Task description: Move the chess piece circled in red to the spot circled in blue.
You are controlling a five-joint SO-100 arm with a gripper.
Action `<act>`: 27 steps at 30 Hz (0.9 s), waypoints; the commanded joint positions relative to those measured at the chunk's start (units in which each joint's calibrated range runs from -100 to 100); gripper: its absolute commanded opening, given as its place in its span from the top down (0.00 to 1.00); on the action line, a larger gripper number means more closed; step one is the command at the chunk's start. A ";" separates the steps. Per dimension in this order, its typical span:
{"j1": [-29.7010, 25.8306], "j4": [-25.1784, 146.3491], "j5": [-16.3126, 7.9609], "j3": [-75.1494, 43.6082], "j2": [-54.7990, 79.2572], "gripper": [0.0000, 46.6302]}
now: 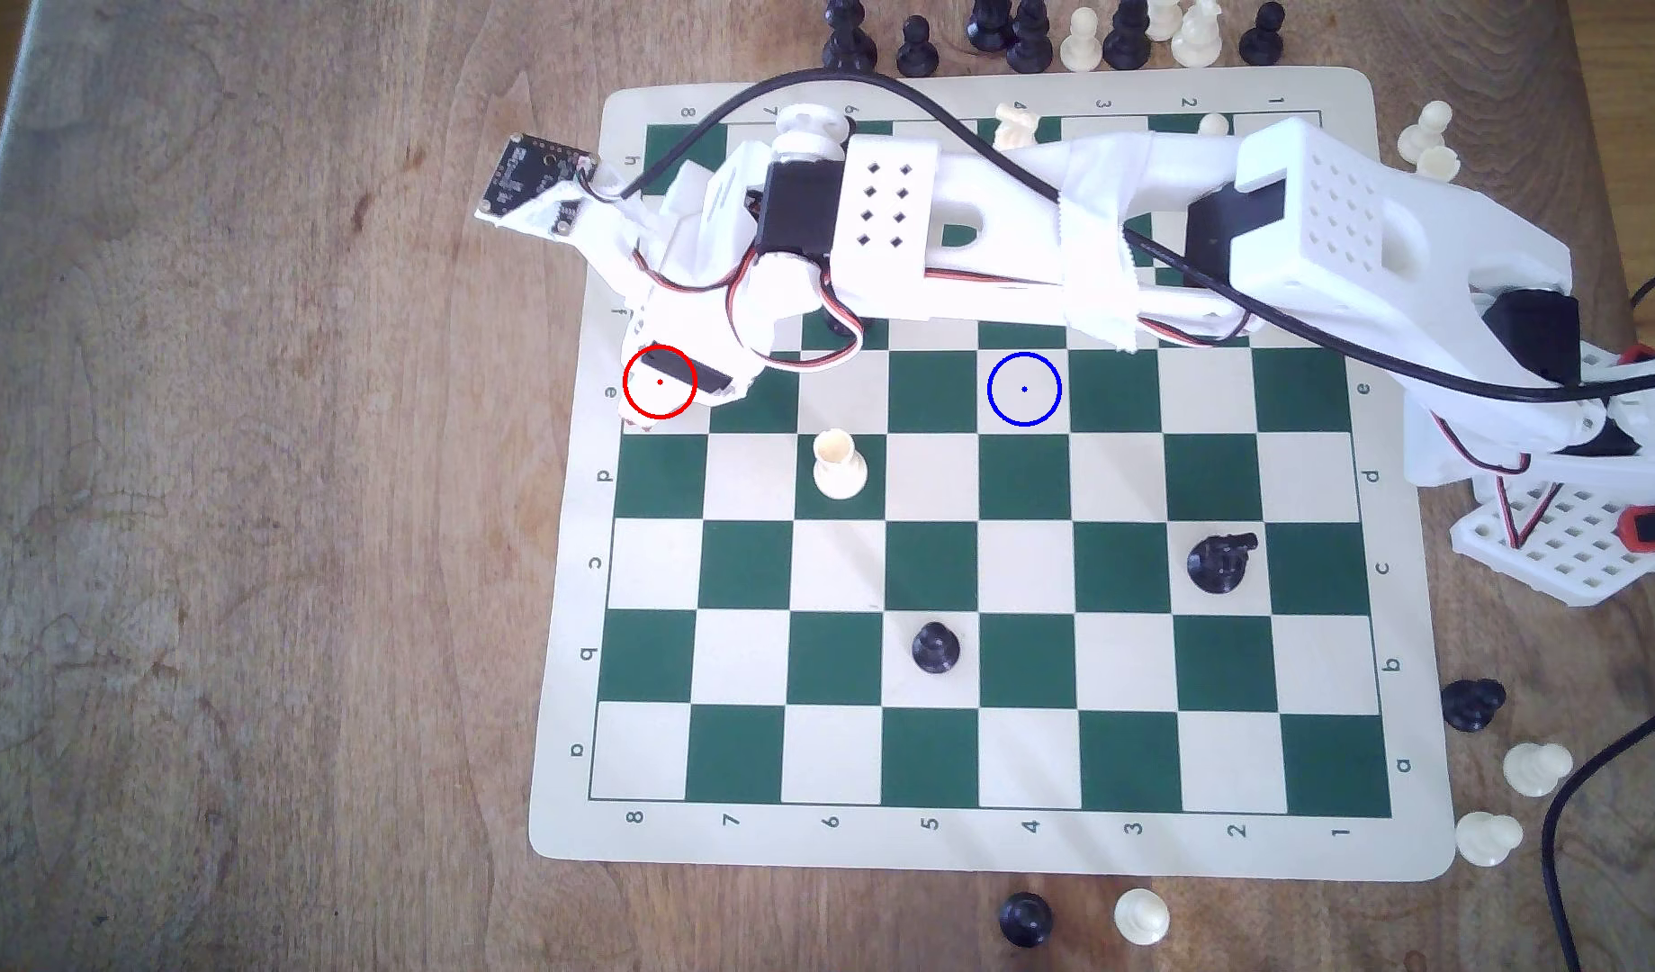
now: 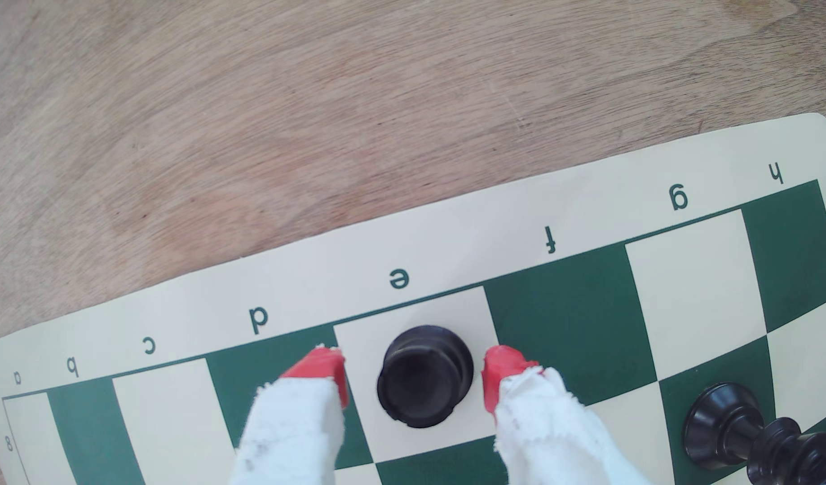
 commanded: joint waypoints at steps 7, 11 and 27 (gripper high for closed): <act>-0.79 -0.81 -0.39 -7.43 -2.35 0.74; -1.34 -0.81 -0.44 -7.62 -2.26 0.75; -0.56 -0.23 -0.34 -7.62 -1.50 0.83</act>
